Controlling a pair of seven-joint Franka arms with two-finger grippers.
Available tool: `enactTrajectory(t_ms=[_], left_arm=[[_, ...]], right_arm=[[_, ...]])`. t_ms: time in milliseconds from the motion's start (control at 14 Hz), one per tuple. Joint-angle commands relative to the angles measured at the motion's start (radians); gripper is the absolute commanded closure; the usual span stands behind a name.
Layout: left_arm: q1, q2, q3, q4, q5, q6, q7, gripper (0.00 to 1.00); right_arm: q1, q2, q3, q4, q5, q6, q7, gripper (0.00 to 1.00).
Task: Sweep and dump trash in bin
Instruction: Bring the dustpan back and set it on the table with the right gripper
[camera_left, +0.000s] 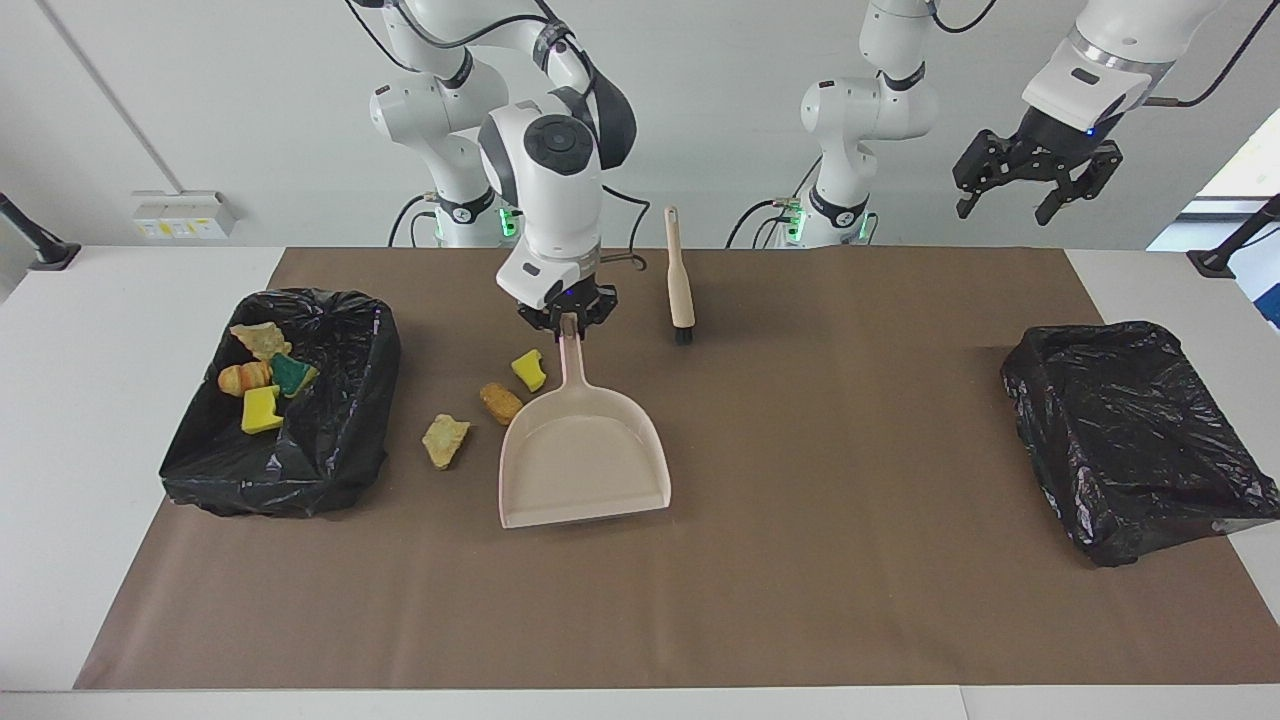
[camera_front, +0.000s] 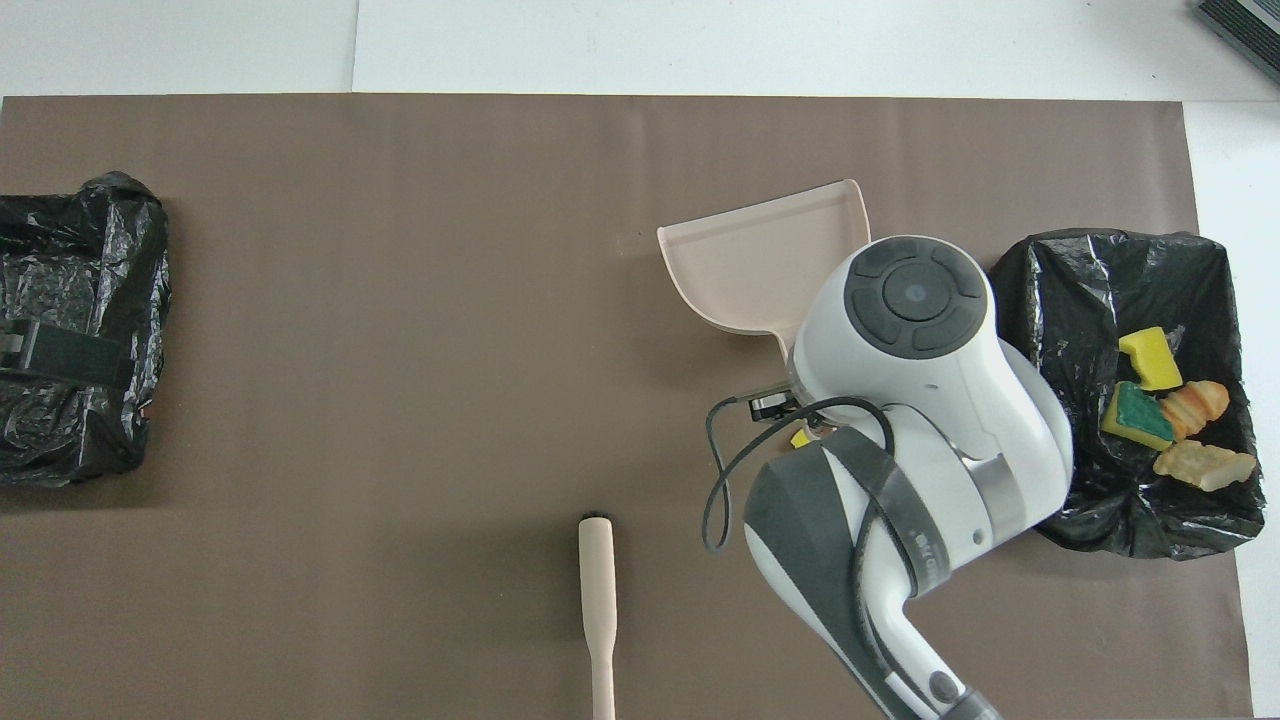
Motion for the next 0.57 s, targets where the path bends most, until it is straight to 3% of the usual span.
enactTrajectory(t_ms=[0,215,501], left_arm=[[0.008,-0.013,-0.002,-0.006,0.001,-0.012,0.015,0.00],[0.008,-0.013,-0.002,-0.006,0.000,-0.012,0.015,0.00],[0.008,-0.013,-0.002,-0.006,0.000,-0.014,0.015,0.00]], right_arm=[[0.108,0.144,-0.007,0.128,0.017,0.022,0.196,1.00],[0.188,0.311,-0.008,0.278,0.012,0.084,0.292,1.00],[0.191,0.330,-0.008,0.274,0.024,0.175,0.292,1.00]])
